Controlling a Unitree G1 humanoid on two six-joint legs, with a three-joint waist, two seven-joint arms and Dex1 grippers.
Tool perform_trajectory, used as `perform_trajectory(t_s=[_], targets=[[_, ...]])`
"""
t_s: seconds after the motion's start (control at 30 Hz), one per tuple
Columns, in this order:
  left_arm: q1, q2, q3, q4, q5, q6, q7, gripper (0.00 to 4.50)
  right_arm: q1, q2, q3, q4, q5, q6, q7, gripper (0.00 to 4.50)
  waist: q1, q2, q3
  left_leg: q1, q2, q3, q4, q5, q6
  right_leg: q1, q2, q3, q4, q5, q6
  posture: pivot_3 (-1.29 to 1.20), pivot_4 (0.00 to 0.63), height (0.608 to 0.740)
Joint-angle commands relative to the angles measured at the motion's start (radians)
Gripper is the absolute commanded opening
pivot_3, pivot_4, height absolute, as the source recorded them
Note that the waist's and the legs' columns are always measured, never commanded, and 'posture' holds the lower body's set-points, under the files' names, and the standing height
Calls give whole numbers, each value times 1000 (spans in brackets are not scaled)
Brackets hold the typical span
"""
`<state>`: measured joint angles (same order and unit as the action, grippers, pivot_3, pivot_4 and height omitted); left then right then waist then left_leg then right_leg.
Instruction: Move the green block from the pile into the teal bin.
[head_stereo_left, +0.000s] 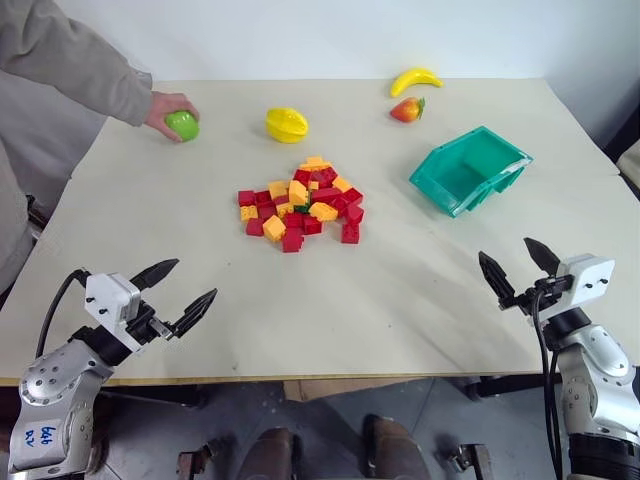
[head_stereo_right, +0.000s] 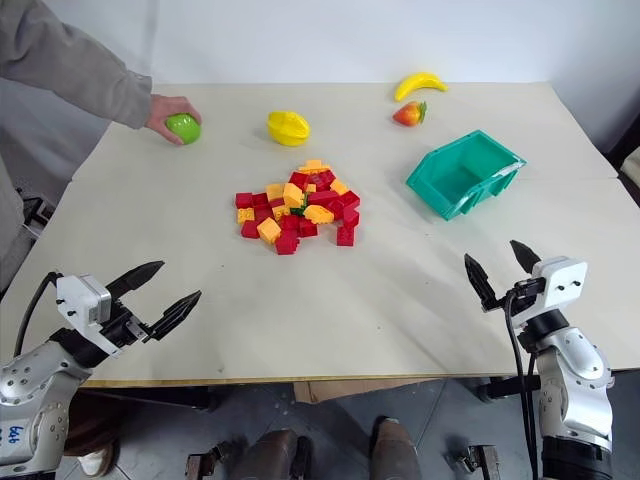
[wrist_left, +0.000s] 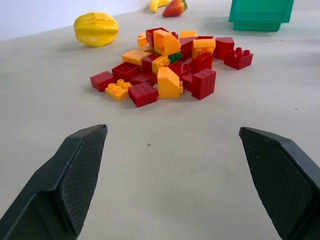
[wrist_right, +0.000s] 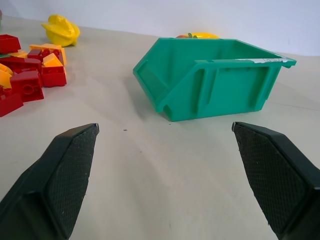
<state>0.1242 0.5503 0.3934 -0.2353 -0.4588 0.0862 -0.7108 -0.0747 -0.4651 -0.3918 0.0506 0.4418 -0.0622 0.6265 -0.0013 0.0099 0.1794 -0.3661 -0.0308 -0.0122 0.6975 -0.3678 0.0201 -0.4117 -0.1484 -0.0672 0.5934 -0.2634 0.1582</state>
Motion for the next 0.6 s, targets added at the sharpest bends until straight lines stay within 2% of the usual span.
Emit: perform_trajectory(t_s=[0.03, 0.27, 0.4, 0.6], targets=[[-2, 16, 2, -18, 25, -14, 11, 4500, -10, -12, -9, -14, 8, -19, 10, 4483, 0, 0, 0, 0, 0, 0, 0, 0, 0, 0, 0, 0, 0, 0, 0, 0, 150, 740], [-44, 3, 39, 21, -61, -37, -41, 4500, -47, -30, 23, -21, 23, 3, 82, 4483, -1, 0, 0, 0, 0, 0, 0, 0, 0, 0, 0, 0, 0, 0, 0, 0, 150, 740], [-74, 63, 53, 90, -78, -59, -143, 4500, -90, -104, 95, -80, 71, 74, 232, 4483, -1, 0, 0, 0, 0, 0, 0, 0, 0, 0, 0, 0, 0, 0, 0, 0, 150, 740], [-120, 132, 50, 165, -87, -64, -245, 4500, -118, -204, 149, -111, 105, 146, 398, 2606, 3, 0, 0, 0, 0, -1, 0, 0, 0, 0, 0, -1, 0, 0, 0, 0, 150, 740]])
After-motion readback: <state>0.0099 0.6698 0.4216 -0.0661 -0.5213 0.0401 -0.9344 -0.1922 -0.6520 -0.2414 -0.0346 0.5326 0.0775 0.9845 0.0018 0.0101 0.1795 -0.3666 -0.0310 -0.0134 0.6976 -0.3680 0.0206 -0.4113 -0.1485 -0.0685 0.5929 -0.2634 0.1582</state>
